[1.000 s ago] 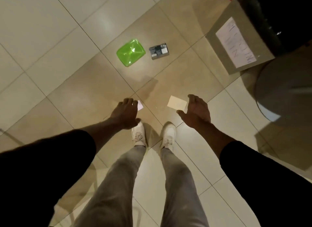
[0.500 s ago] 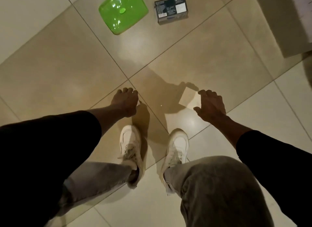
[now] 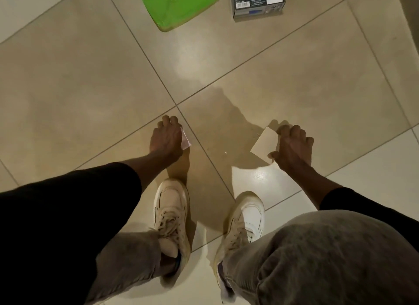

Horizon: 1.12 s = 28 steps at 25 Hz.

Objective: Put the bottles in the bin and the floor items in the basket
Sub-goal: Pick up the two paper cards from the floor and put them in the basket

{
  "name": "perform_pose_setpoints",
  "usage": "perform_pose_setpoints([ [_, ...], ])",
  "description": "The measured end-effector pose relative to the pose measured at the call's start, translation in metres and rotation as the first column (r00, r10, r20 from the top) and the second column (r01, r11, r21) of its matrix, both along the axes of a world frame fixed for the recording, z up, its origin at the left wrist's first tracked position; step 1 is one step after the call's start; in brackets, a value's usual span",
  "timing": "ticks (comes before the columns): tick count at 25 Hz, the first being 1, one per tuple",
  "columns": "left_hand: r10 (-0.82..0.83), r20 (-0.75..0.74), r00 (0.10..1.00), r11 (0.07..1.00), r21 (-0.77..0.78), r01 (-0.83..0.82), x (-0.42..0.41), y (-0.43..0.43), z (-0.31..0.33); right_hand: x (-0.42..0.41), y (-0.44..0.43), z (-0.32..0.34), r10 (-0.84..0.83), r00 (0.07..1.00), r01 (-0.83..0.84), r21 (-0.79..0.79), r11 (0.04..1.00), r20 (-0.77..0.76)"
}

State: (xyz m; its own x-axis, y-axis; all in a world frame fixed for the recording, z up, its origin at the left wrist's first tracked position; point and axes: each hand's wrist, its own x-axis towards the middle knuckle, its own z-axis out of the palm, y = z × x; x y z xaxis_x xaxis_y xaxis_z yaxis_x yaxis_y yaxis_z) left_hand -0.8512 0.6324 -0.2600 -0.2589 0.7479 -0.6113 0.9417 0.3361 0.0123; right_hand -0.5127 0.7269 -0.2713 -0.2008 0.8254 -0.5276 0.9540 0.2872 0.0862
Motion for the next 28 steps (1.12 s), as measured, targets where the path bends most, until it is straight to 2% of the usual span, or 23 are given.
perform_pose_setpoints([
  [2,0.043,0.037,0.998,0.999,0.019,-0.044,0.002,-0.004,-0.003,-0.003,0.003,-0.002,-0.021,1.0,0.021,-0.039,0.999,0.001],
  [5,0.038,-0.011,0.999,0.998,-0.041,-0.038,-0.001,-0.005,0.002,-0.004,0.009,-0.003,-0.039,0.999,0.04,-0.103,0.994,0.011],
  [9,-0.006,-0.035,0.999,0.992,-0.13,0.001,-0.003,-0.002,0.037,-0.006,-0.001,0.035,-0.118,0.984,0.1,-0.133,0.986,-0.132],
  [11,0.097,0.035,0.995,0.988,-0.123,-0.092,0.003,-0.001,0.073,-0.009,-0.01,0.073,-0.138,0.971,0.118,-0.109,0.987,-0.194],
  [14,0.255,0.147,0.956,0.966,-0.081,-0.245,0.02,0.002,0.153,-0.013,-0.022,0.148,-0.192,0.943,0.174,-0.092,0.981,-0.27],
  [20,0.331,0.278,0.902,0.943,-0.082,-0.321,0.054,-0.002,0.328,-0.02,-0.053,0.332,-0.37,0.879,0.35,-0.119,0.929,-0.301],
  [23,0.214,0.341,0.916,0.977,-0.063,-0.205,0.068,-0.017,0.416,-0.019,-0.079,0.43,-0.407,0.863,0.382,-0.141,0.914,-0.301],
  [25,0.122,0.362,0.924,0.992,-0.028,-0.12,0.075,-0.028,0.471,-0.018,-0.096,0.49,-0.357,0.875,0.341,-0.109,0.934,-0.327],
  [28,-0.019,0.302,0.953,0.995,0.095,-0.011,0.082,-0.042,0.534,-0.015,-0.118,0.561,-0.251,0.902,0.247,-0.056,0.967,-0.351],
])
